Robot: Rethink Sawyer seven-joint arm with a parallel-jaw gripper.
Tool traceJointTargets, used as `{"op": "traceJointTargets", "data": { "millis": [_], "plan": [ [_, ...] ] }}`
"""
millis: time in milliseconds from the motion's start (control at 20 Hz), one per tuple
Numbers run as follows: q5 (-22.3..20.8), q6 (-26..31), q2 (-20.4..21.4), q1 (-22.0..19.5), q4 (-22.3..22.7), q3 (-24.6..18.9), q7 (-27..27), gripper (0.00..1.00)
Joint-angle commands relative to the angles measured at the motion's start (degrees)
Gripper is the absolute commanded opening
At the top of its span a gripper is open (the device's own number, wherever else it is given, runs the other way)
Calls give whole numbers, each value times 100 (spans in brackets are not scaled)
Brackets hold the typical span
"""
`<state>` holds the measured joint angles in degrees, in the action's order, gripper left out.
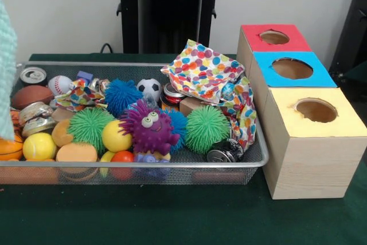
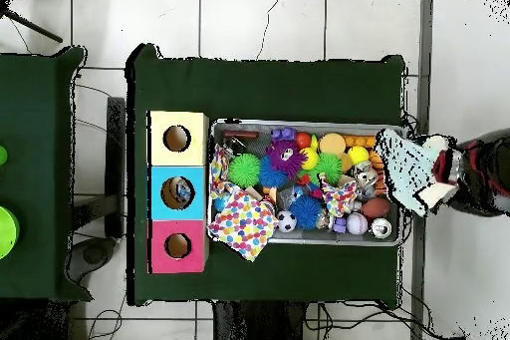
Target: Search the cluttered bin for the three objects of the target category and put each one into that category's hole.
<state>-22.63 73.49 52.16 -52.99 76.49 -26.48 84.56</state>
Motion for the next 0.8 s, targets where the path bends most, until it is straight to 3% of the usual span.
{"op": "traceJointTargets", "data": {
  "millis": [50,450,650,800],
  "plan": [
    [392,-935,928,-25,2214,243,-166,0],
    [685,-1532,1344,221,2997,550,426,0],
    [735,-2074,978,232,3146,507,451,0],
    [708,-2136,693,202,3044,490,353,0]
  ]
}}
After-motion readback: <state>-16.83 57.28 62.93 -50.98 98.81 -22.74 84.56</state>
